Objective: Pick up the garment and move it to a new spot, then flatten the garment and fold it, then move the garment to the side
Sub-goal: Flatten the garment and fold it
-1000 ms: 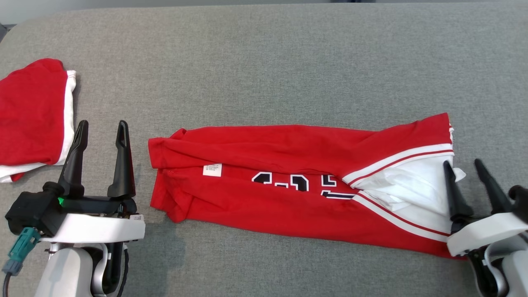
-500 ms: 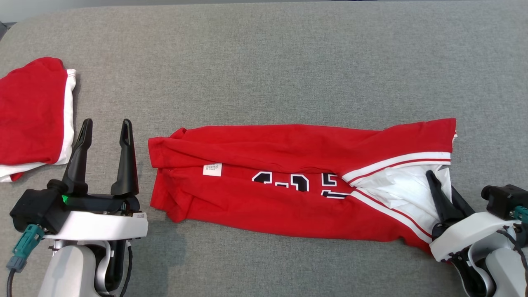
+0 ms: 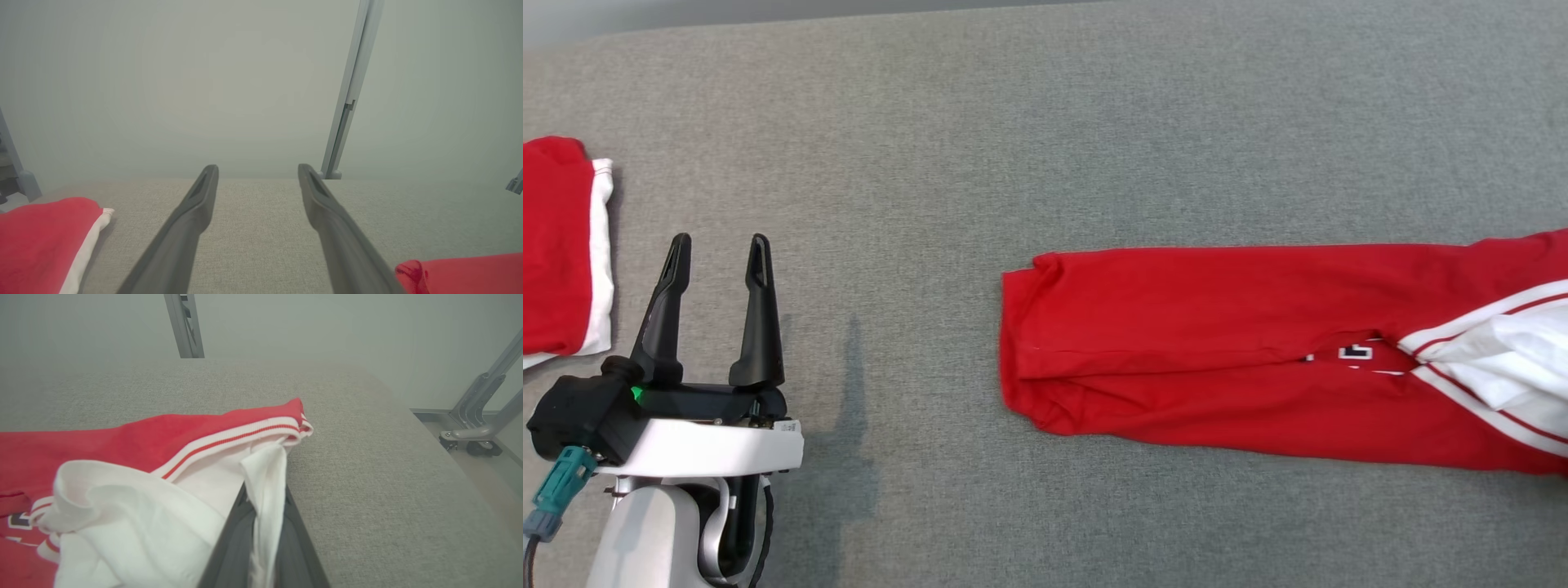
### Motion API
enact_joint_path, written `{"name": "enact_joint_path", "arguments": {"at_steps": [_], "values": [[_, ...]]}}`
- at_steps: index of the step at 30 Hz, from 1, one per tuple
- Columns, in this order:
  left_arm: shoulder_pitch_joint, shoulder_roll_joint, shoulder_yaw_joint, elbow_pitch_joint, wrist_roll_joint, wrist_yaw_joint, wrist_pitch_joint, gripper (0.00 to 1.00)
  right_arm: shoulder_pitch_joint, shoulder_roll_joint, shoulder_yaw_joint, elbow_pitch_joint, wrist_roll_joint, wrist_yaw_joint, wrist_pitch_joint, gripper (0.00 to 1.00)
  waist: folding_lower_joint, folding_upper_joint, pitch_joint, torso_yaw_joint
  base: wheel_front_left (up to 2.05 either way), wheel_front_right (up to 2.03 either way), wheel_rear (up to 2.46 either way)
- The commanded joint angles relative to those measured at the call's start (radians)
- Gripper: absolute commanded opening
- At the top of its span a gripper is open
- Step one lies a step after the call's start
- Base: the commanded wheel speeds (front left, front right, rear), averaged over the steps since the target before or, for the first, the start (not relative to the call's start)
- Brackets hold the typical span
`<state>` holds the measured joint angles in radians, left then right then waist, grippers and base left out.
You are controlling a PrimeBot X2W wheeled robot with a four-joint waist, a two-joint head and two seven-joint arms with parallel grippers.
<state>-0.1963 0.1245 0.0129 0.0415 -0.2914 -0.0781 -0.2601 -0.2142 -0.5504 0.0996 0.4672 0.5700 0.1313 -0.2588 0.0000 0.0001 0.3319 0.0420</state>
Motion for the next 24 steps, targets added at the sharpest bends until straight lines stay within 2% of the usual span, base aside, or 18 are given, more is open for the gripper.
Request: {"name": "enact_joint_path", "arguments": {"at_steps": [1, 4, 8, 13, 17, 21, 24], "values": [[-0.008, 0.009, 0.006, -0.004, 0.007, -0.003, -0.003, 1.00, 0.011, -0.013, -0.020, -0.006, 0.011, -0.001, -0.007, 0.00, 0.0000, -0.0001, 0.004, -0.010, 0.00, 0.00, 0.00], [-0.013, 0.009, 0.005, -0.006, 0.009, -0.006, -0.003, 1.00, 0.013, -0.028, -0.032, -0.010, 0.016, -0.001, -0.008, 0.00, 0.0000, -0.0001, 0.009, -0.019, 0.00, 0.00, 0.00], [-0.020, 0.010, 0.008, -0.005, 0.010, -0.006, -0.003, 1.00, -0.011, -0.015, -0.015, -0.037, 0.030, -0.001, -0.009, 0.00, 0.0000, -0.0001, 0.012, -0.033, 0.00, 0.00, 0.00], [-0.017, 0.010, 0.014, -0.005, 0.008, -0.008, -0.003, 1.00, -0.044, 0.021, 0.037, -0.174, 0.050, -0.001, 0.010, 0.00, 0.0000, -0.0001, 0.010, -0.050, 0.00, 0.00, 0.00], [-0.016, 0.011, 0.013, -0.001, 0.007, -0.010, -0.003, 1.00, -0.071, 0.066, 0.088, -0.348, 0.064, -0.001, 0.057, 0.00, 0.0000, -0.0001, 0.003, -0.058, 0.00, 0.00, 0.00], [-0.022, 0.009, 0.006, -0.001, 0.006, -0.012, -0.003, 1.00, -0.102, 0.150, 0.147, -0.485, 0.059, -0.001, 0.137, 0.00, 0.0000, -0.0001, -0.001, -0.055, 0.00, 0.00, 0.00], [-0.028, 0.004, 0.000, -0.001, 0.007, -0.012, -0.003, 1.00, -0.135, 0.233, 0.203, -0.527, 0.049, -0.001, 0.177, 0.00, 0.0000, -0.0001, 0.001, -0.044, 0.00, 0.00, 0.00]]}}
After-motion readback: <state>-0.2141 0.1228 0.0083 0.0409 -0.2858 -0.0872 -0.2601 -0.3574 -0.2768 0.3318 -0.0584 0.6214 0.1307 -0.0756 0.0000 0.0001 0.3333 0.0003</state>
